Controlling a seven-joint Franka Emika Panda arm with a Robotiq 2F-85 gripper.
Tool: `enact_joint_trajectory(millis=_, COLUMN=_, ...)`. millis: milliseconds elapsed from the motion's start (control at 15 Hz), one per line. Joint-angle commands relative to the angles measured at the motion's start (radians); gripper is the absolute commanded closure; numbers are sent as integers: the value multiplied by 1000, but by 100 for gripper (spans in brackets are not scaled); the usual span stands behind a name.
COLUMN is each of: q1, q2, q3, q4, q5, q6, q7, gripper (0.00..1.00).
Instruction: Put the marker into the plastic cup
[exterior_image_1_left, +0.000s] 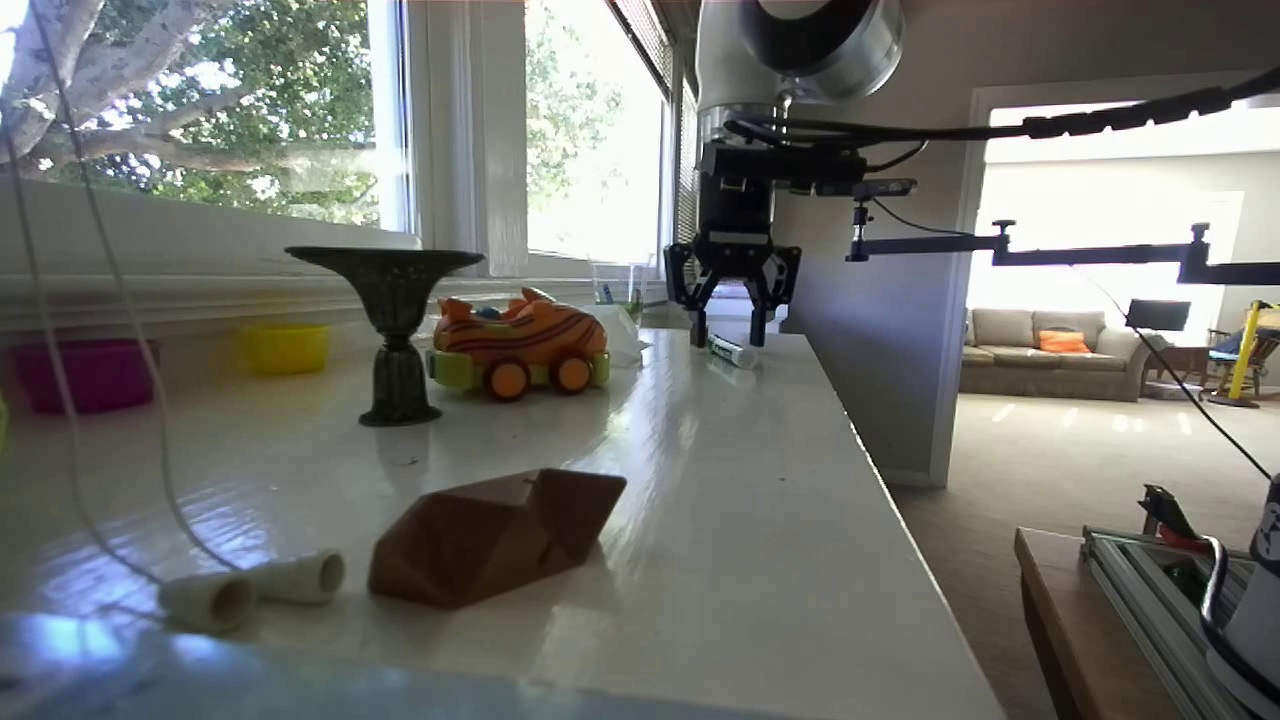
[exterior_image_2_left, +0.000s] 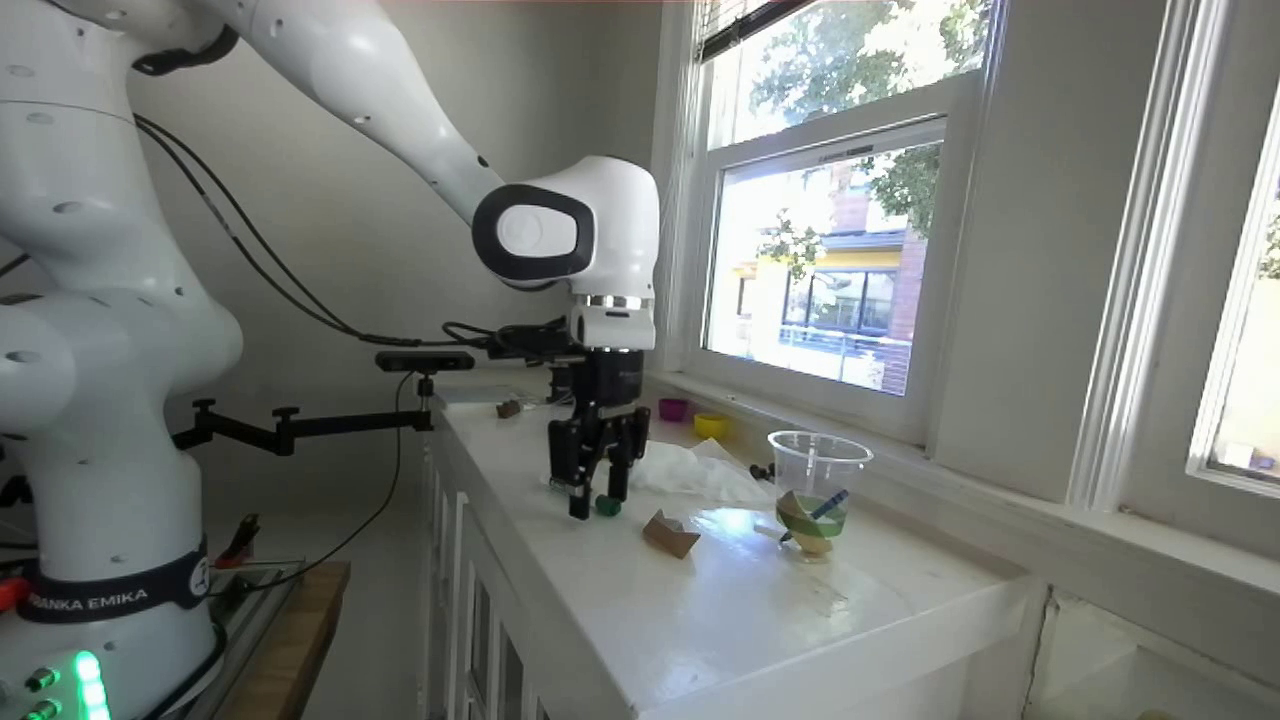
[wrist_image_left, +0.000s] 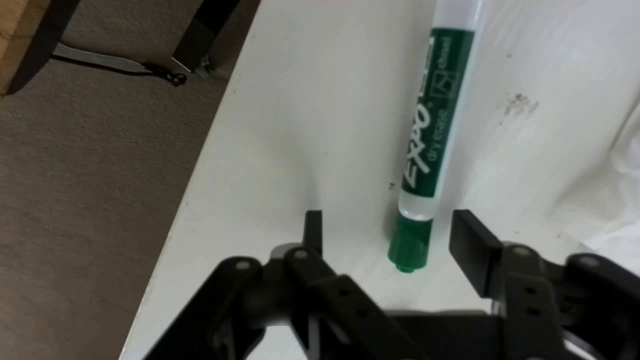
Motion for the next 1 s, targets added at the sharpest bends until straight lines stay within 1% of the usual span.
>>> enact_joint_trajectory(millis=0, q1=-15, q2=-31, q3=16, q4=-34, q5=-25, q6=39, q7=28, gripper=64)
enact_joint_trajectory(millis=67, q1=-15, q2=-31, q3=18, q4=-32, q5=-25, q6=41, q7=27, gripper=70)
enact_joint_trajectory(millis=200, q1=-15, q2=-28, q3=20, q4=-29, q5=-25, q6=43, q7=25, gripper=86)
enact_joint_trajectory(millis=333, q1=-14, q2=-26, q3=22, q4=-27, q5=-25, q6=47, q7=24, gripper=98)
enact_joint_trajectory(millis=400, q1=-14, q2=-27, q3=23, q4=-25, q5=-25, q6=47, q7=23, gripper=99)
enact_joint_trajectory(millis=467, q1=-15, q2=-26, q3=24, q4=-25, q5=-26, q6=49, q7=23, gripper=95)
enact_joint_trajectory(millis=667, q1=-14, q2=-21, q3=27, q4=-18, q5=-27, q6=44, q7=27, gripper=95)
enact_joint_trajectory(millis=733, q1=-20, q2=-12, q3=39, q4=12, q5=-70, q6=37, q7=35, gripper=95)
enact_joint_trajectory(millis=800, q1=-40, q2=2, q3=60, q4=55, q5=-178, q6=10, q7=61, gripper=95)
enact_joint_trajectory(millis=933, q1=-46, q2=31, q3=72, q4=162, q5=-283, q6=-53, q7=51, gripper=95)
